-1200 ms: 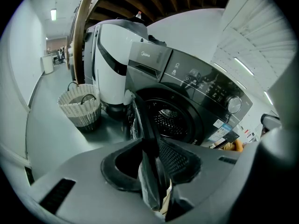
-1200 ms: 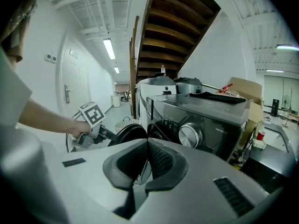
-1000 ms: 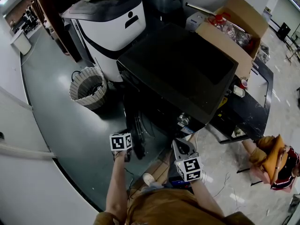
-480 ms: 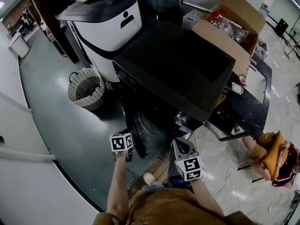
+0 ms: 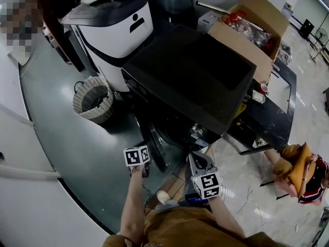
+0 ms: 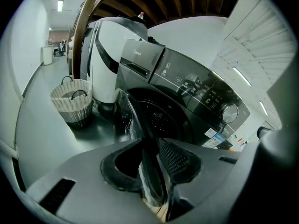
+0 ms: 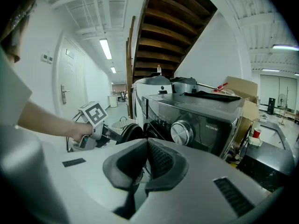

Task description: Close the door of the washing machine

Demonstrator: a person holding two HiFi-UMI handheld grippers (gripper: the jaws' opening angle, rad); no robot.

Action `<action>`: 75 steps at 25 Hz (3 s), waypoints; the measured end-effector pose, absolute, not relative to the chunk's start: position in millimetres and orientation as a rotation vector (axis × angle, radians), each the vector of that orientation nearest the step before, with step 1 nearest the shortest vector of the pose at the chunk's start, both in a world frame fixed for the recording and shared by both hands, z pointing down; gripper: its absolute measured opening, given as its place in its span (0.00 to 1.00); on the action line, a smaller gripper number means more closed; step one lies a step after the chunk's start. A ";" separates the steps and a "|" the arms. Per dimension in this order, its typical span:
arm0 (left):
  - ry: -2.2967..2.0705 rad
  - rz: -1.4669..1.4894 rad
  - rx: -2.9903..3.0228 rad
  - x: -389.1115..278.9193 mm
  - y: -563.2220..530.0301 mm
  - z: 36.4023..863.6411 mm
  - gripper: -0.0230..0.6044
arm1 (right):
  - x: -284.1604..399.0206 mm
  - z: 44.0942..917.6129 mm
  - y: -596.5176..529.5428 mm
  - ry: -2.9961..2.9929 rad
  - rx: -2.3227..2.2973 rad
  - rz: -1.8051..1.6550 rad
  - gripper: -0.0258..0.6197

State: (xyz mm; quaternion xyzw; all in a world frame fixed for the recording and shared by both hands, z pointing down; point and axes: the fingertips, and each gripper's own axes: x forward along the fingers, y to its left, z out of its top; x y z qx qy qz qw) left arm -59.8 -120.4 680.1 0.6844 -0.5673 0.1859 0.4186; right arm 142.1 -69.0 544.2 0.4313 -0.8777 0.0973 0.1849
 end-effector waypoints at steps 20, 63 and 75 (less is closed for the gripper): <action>-1.354 0.441 1.771 -21.4 -145.3 677.8 0.24 | 165.7 548.1 -76.4 -2.433 1.281 0.297 0.06; -1.317 0.314 1.757 37.7 -207.3 678.2 0.26 | 215.7 560.5 -92.2 -2.345 1.377 0.347 0.06; -1.366 0.309 1.684 39.8 -211.9 678.9 0.26 | 225.2 554.9 -99.4 -2.338 1.413 0.346 0.06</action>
